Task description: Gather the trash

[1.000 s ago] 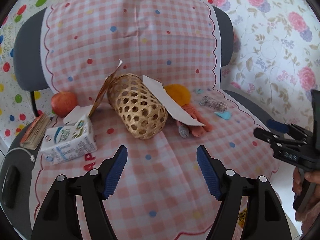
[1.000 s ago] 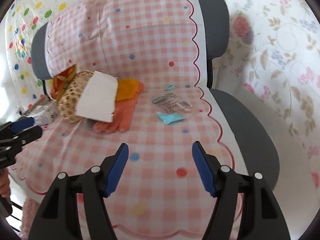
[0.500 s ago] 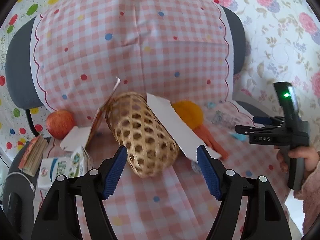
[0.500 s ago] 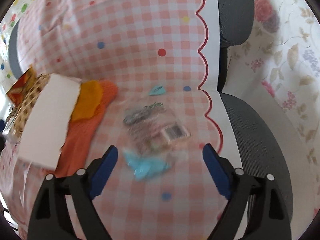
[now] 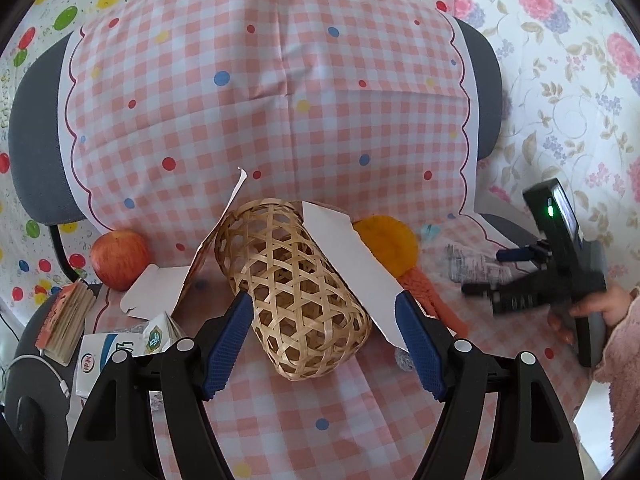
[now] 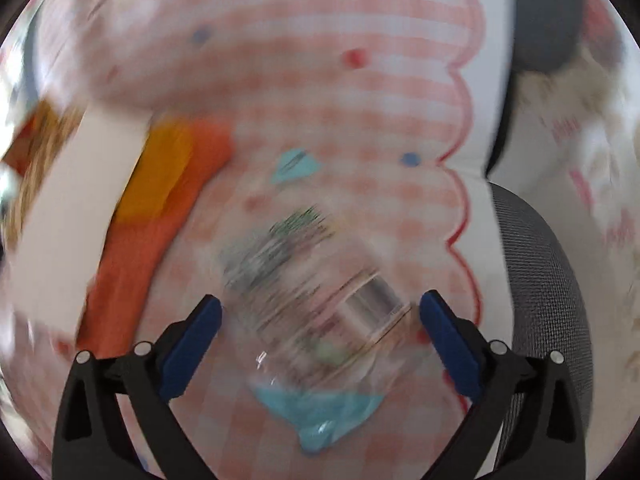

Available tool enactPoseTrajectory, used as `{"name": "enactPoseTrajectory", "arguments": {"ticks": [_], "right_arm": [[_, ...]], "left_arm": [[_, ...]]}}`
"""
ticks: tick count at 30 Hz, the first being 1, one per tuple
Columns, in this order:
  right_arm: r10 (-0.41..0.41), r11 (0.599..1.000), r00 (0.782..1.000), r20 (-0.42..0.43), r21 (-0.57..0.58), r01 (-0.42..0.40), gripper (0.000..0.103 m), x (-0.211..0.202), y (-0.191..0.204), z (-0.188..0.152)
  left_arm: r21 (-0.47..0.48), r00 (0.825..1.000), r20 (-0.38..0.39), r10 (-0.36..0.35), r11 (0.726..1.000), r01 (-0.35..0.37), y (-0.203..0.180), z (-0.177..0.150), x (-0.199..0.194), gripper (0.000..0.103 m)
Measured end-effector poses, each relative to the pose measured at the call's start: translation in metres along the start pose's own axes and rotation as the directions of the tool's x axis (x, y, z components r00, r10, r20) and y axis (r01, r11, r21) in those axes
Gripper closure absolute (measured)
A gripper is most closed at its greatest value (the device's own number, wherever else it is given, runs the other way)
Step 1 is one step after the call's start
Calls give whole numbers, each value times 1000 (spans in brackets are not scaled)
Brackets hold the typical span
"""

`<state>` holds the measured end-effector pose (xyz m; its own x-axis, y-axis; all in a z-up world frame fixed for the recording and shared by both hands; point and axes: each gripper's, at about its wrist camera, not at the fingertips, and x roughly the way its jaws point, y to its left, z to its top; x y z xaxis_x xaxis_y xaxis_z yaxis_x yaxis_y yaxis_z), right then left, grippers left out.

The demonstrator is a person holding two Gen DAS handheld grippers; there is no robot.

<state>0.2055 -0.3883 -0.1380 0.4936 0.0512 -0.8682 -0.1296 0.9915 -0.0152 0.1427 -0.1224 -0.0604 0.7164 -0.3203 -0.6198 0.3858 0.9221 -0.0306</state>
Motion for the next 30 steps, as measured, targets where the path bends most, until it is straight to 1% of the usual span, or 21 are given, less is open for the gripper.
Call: {"name": "enactPoseTrajectory", "arguments": {"ticks": [3,5,7,8,9,10,11,13,14,15,16,17,18,21,23,26,29,30], "right_arm": [[16,1000,1000,-8,-13,-16,6,-7,4,-9],[26,1000,1000,8,-13,-26,13,-12,6,-15],[35,999,999,20,-19,-35,34,-20,12,-20],[45,999,999,22,-24,-44,39,-24,17,-23],[79,997,997,25,-14,-79,61,-26,19,-23],[86,996,996,29,3,-86,75,-28,23,-24],[67,998,997,34,-1,-67,77,-28,33,-30],[18,1000,998,59,-8,-17,89,-33,48,-34],[-26,1000,996,80,-8,26,91,-37,53,-35],[-82,996,990,115,-18,84,93,-44,60,-37],[-119,992,981,155,-24,124,96,-53,66,-39],[-138,990,971,195,-13,144,98,-65,70,-41],[-136,990,964,227,10,138,101,-76,71,-43],[-98,994,949,298,82,77,102,-110,60,-52],[-46,992,947,318,129,5,102,-127,52,-53],[41,968,935,352,217,-125,102,-154,37,-61],[93,946,942,322,266,-185,101,-161,28,-66],[108,936,951,289,292,-195,101,-160,24,-69]], "left_arm": [[-8,1000,-1,-4,1000,4,0,-3,-4,29],[-8,1000,-3,-12,1000,12,-2,-6,-7,29],[-3,1000,-5,-15,1000,15,-3,-9,-11,29],[-2,1000,-8,-17,1000,17,-4,-12,-12,29],[-3,1000,-13,-19,1000,19,-5,-14,-14,29],[-7,1000,-20,-22,1000,22,-5,-17,-15,29],[-12,999,-24,-22,1000,22,-5,-19,-16,29],[-18,999,-34,-23,1000,22,-5,-24,-17,29],[-19,999,-40,-23,1000,22,-5,-28,-19,29],[-17,999,-45,-22,1000,22,-6,-31,-20,29],[-12,999,-49,-24,1000,23,-8,-35,-22,29],[-8,998,-50,-25,1000,24,-9,-37,-23,29],[-3,998,-52,-26,1000,26,-10,-39,-25,29],[1,998,-50,-35,999,35,-12,-42,-29,29],[0,998,-43,-40,999,40,-14,-40,-32,29],[3,998,-29,-49,999,49,-17,-37,-38,29],[6,998,-20,-55,998,55,-20,-35,-42,29],[8,998,-21,-58,998,58,-22,-34,-42,29]]}}
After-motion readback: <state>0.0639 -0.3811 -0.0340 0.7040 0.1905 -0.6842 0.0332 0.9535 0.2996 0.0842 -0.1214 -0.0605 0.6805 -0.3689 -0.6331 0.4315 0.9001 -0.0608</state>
